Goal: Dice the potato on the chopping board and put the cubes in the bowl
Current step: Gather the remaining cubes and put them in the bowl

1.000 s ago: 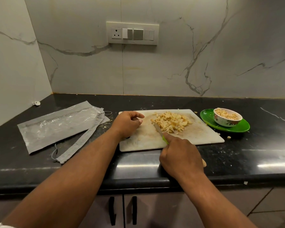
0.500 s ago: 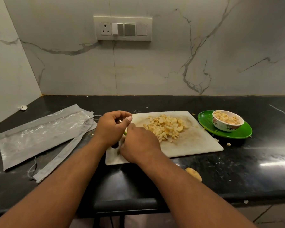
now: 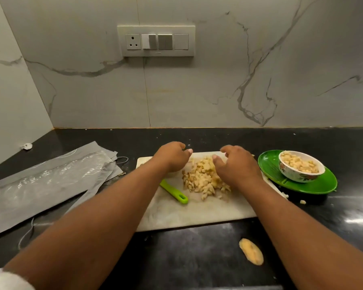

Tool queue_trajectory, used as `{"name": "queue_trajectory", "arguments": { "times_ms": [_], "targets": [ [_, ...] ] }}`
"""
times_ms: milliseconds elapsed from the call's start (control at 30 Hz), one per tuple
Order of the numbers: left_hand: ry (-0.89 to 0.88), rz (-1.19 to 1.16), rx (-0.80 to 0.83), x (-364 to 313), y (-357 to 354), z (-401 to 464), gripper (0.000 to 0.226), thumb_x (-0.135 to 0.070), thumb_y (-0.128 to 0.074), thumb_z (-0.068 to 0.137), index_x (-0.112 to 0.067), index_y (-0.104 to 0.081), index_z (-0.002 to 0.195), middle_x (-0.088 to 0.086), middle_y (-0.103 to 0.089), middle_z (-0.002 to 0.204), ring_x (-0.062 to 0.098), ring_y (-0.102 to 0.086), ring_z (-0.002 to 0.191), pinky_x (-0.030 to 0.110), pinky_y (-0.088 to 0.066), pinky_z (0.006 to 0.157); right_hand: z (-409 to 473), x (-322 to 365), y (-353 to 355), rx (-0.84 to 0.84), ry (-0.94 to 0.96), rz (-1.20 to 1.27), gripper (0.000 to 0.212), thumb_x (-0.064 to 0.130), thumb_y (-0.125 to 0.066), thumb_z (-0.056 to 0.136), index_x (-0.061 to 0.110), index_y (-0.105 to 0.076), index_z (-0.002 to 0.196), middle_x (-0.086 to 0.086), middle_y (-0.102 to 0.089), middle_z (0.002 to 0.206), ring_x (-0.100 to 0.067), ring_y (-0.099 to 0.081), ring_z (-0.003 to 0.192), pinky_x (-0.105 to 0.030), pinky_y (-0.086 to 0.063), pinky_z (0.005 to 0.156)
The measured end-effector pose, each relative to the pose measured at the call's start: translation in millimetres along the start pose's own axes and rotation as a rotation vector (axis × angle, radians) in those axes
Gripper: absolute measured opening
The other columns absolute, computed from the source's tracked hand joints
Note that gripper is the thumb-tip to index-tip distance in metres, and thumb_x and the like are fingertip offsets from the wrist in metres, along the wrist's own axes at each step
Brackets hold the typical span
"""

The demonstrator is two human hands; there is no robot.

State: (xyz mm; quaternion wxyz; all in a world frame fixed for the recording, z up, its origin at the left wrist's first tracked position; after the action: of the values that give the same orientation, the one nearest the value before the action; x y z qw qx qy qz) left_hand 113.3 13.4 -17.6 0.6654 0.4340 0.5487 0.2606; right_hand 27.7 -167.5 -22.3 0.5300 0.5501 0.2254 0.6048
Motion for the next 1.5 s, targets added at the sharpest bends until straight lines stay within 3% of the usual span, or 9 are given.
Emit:
{"name": "queue_trajectory", "arguments": {
  "times_ms": [233,533,700,767,933,1100,1267,1400,1500],
  "targets": [
    [0.008,0.008,-0.035,11,-30,26,0.046,-0.051,-0.039,0.107,-0.024,-0.071,0.127,0.005,-0.067,0.132,0.031,-0.06,0.124,0.052,-0.045,0.107,14,-12,-23,0.194,-0.074,-0.012,0.082,0.076,-0.026,0.092,0.025,-0.032,0.156,-0.001,-0.037,0.159,-0.023,-0.032,0.146,-0.051,-0.028,0.114],
    [-0.083,0.016,0.08,9,-22,15,0.046,-0.052,-0.039,0.106,-0.029,-0.067,0.134,0.0,-0.063,0.139,0.028,-0.053,0.133,0.053,-0.042,0.11,-14,0,-17,0.268,0.027,-0.011,0.105,0.093,-0.03,0.076,0.027,-0.023,0.158,-0.002,-0.031,0.161,-0.022,-0.029,0.147,-0.045,-0.031,0.114],
    [-0.052,-0.119,0.056,-11,-20,-15,0.078,-0.073,-0.029,0.101,-0.02,-0.048,0.154,0.005,-0.048,0.158,0.03,-0.036,0.15,0.05,-0.03,0.122,-23,-6,-7,0.318,0.052,-0.051,0.139,0.108,-0.036,0.044,0.031,-0.02,0.158,-0.001,-0.028,0.162,-0.022,-0.026,0.148,-0.05,-0.028,0.117],
    [-0.07,-0.141,0.068,-24,-28,-32,0.088,-0.079,-0.026,0.097,-0.021,-0.034,0.161,0.003,-0.033,0.167,0.031,-0.016,0.158,0.051,-0.015,0.127,-25,-3,-9,0.336,0.104,-0.041,0.133,0.106,-0.046,0.039,0.039,-0.029,0.153,0.003,-0.042,0.15,-0.02,-0.039,0.139,-0.048,-0.035,0.113],
    [-0.143,-0.237,0.129,-49,-50,-45,0.113,-0.097,-0.019,0.08,-0.019,-0.039,0.159,0.002,-0.037,0.165,0.025,-0.032,0.153,0.048,-0.026,0.124,-29,11,-12,0.192,0.291,0.015,0.068,0.071,-0.054,0.057,0.041,-0.06,0.118,0.019,-0.067,0.106,-0.008,-0.062,0.098,-0.036,-0.055,0.085],
    [-0.069,-0.461,0.123,-55,-50,-50,0.114,-0.104,-0.028,0.071,-0.024,-0.052,0.15,-0.003,-0.052,0.155,0.021,-0.047,0.143,0.046,-0.035,0.12,-33,17,-10,0.185,0.272,0.02,0.079,0.07,-0.045,0.053,0.034,-0.06,0.122,0.009,-0.066,0.112,-0.018,-0.06,0.104,-0.037,-0.052,0.089],
    [0.027,-0.801,-0.053,-57,-34,-62,0.043,-0.067,-0.042,0.101,-0.034,-0.069,0.105,-0.021,-0.063,0.101,0.001,-0.058,0.097,0.027,-0.039,0.088,-35,20,-7,0.249,0.263,0.18,0.084,0.055,-0.075,0.064,0.026,-0.05,0.138,0.003,-0.057,0.129,-0.018,-0.051,0.122,-0.035,-0.044,0.103],
    [0.076,-0.864,-0.111,-50,-32,-64,0.07,-0.07,-0.033,0.101,-0.022,-0.058,0.146,-0.004,-0.056,0.148,0.017,-0.048,0.136,0.031,-0.031,0.102,-36,6,-7,0.297,0.204,0.111,0.108,0.068,-0.071,0.07,0.022,-0.027,0.156,-0.001,-0.033,0.158,-0.019,-0.03,0.145,-0.038,-0.031,0.117],
    [0.084,-0.932,-0.028,-47,-37,-62,0.076,-0.078,-0.038,0.095,-0.026,-0.057,0.146,-0.006,-0.055,0.149,0.017,-0.048,0.139,0.033,-0.032,0.113,-38,7,-12,0.364,0.242,0.066,0.11,0.072,-0.065,0.068,0.027,-0.02,0.158,0.0,-0.036,0.155,-0.02,-0.035,0.141,-0.042,-0.035,0.114]
  ]
}}
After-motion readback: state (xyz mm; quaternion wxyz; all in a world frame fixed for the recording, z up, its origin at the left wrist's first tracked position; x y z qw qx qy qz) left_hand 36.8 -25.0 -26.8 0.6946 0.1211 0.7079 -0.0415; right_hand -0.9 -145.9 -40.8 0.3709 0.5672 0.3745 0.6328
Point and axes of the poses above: each hand's wrist, its own z-axis towards the middle knuckle, its own y-axis out of the back of the hand, x = y × z, the point moved 2 cm from there along z, towards the middle knuckle
